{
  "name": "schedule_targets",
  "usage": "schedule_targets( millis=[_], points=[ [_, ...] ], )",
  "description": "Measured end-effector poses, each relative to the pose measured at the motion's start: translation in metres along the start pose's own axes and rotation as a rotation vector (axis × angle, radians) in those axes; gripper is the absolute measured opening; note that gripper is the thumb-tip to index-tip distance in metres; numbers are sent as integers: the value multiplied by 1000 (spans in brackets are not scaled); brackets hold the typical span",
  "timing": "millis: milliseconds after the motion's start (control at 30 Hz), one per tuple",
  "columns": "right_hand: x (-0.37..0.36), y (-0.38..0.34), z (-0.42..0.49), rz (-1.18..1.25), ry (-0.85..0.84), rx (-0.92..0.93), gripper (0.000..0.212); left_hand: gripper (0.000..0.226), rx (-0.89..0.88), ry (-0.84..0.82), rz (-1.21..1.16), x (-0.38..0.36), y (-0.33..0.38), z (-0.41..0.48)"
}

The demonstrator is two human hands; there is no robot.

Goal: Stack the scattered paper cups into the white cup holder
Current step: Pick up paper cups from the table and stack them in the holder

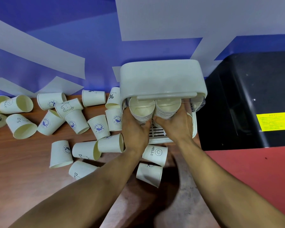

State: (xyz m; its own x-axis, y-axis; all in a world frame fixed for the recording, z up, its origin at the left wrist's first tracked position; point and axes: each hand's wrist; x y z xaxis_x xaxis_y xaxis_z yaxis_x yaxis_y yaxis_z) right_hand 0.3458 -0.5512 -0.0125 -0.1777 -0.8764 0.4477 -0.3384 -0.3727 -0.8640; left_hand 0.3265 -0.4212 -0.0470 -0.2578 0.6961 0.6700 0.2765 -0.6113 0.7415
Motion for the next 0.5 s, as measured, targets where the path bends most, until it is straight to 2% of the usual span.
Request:
schedule_targets(
  millis=[233,500],
  points=[
    [-8,4,12,-10,29,-10,75,63,52,-23,11,-2,9,2],
    [-12,10,21,-65,36,-7,67,62,45,41,-18,-13,11,8]
  ],
)
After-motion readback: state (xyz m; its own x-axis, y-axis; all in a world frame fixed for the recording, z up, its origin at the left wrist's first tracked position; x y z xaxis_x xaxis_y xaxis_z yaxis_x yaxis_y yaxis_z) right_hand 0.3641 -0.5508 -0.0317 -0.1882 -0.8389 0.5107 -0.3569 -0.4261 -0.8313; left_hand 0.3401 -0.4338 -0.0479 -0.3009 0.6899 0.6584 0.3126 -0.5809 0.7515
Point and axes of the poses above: each hand's wrist, its own z-axis towards the middle knuckle, its own x-axis out of the back of the hand, y = z × x, and after that the axes turned 14 degrees about z, right-handed
